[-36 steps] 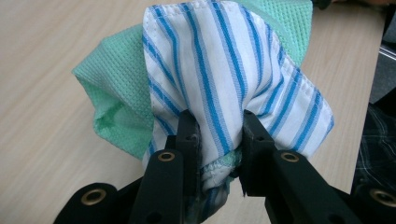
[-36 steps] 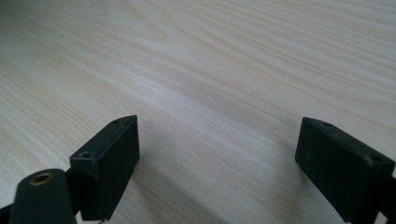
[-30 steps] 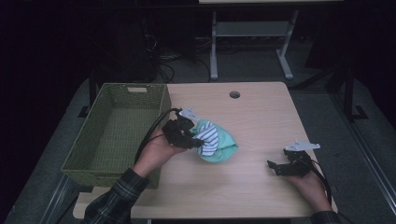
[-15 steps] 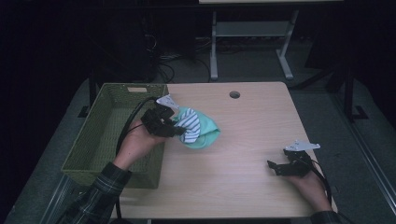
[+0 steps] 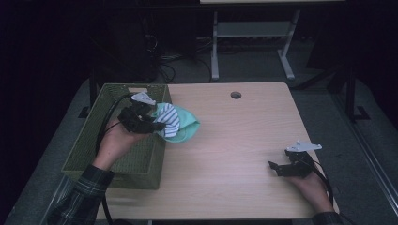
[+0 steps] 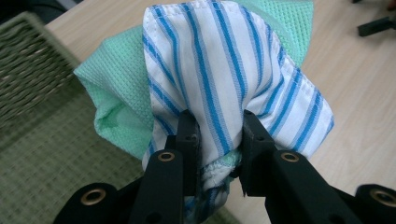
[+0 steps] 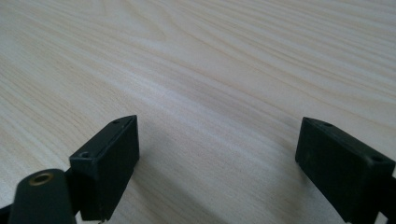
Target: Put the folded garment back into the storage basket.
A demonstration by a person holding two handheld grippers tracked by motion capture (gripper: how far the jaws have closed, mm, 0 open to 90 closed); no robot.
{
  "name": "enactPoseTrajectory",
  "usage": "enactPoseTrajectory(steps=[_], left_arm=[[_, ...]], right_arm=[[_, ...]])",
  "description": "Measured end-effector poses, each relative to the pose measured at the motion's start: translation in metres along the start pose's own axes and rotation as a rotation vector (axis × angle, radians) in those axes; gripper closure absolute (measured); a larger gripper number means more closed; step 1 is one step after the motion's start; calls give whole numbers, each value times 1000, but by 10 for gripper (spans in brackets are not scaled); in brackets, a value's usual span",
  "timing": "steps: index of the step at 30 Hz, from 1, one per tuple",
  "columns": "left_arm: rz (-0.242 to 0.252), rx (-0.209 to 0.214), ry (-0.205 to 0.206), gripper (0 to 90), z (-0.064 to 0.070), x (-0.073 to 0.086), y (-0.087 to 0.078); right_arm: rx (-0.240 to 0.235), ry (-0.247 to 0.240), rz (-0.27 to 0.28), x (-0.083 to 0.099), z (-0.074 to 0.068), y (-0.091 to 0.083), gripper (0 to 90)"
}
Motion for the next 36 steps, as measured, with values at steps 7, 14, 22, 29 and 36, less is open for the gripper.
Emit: enactPoseTrajectory(steps=[7,14,22,29,36], left_arm=[[13,-56,-52,725,-27,12,-10],[40,-100,-118,726,-53,23,-23],[32,-189,-162,725,-82,43,-33],[9,-220,-224,725,-105,65,-25],[-8,-223,-265,725,-119,85,-5]], right_arm=[[4,5,-9,0,0,1,90],[2,6,-26,1,0,2,31],[2,6,-26,1,0,2,31],[2,6,-26,1,0,2,30],[2,5,-26,1,0,2,31]])
Point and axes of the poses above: each handheld gripper's, and its own axes: y roughly forward along the jaws, x roughly out of its underside, z roughly to its right, the point moved 8 cm from there along y, roughly forward along the jaws, and after that the axes turned 9 degrees about -y, right-handed, at the moved point
